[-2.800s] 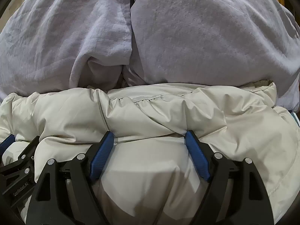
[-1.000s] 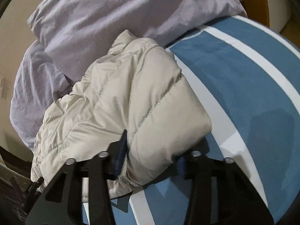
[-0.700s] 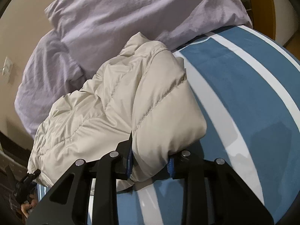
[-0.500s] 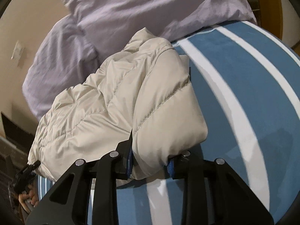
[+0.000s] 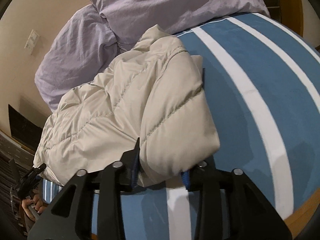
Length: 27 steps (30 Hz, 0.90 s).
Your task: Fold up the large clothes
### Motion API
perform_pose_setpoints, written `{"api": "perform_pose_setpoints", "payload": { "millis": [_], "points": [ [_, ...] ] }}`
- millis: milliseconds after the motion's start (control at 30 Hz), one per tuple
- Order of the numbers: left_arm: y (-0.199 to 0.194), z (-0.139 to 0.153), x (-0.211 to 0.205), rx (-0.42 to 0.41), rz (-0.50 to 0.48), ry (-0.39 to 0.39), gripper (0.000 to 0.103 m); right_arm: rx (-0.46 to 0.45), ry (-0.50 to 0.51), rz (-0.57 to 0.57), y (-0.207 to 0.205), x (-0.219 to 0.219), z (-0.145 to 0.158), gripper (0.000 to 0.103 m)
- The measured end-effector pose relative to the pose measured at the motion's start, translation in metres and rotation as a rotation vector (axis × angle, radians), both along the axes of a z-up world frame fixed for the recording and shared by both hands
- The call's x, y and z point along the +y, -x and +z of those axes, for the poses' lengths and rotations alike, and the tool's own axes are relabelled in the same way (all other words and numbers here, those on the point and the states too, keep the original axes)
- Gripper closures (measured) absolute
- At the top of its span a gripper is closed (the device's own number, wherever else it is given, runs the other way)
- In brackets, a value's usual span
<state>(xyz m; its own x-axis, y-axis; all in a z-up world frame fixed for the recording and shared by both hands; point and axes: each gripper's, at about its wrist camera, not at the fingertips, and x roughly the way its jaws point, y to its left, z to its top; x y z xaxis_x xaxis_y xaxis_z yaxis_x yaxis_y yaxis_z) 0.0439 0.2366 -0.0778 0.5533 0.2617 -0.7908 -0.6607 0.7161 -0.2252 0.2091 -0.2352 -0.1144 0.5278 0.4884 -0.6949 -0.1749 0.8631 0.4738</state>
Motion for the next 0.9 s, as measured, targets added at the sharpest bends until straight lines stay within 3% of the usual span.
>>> {"api": "perform_pose_setpoints", "payload": {
  "millis": [67,267,333,500,700,900],
  "points": [
    [0.002,-0.001,0.000,-0.004,0.013,-0.001,0.047,0.001,0.012,-0.018,0.003,-0.003,0.003,0.053],
    [0.008,-0.002,0.000,0.001,0.043,-0.026,0.025,-0.036,0.106,-0.086,0.006,-0.008,0.015,0.040],
    [0.008,-0.004,0.001,-0.009,0.042,-0.014,0.022,-0.087,0.169,-0.121,0.008,-0.008,0.022,0.038],
    [0.004,-0.008,0.002,-0.029,0.043,0.015,0.020,-0.144,0.198,-0.095,0.008,0.005,0.037,0.037],
    [-0.007,-0.007,0.004,-0.054,0.048,0.032,0.015,-0.254,0.317,-0.064,0.010,0.051,0.045,0.023],
    [-0.016,-0.013,0.010,-0.048,0.069,0.064,0.015,-0.342,0.445,-0.118,0.008,0.073,0.046,0.023]
  ]
}}
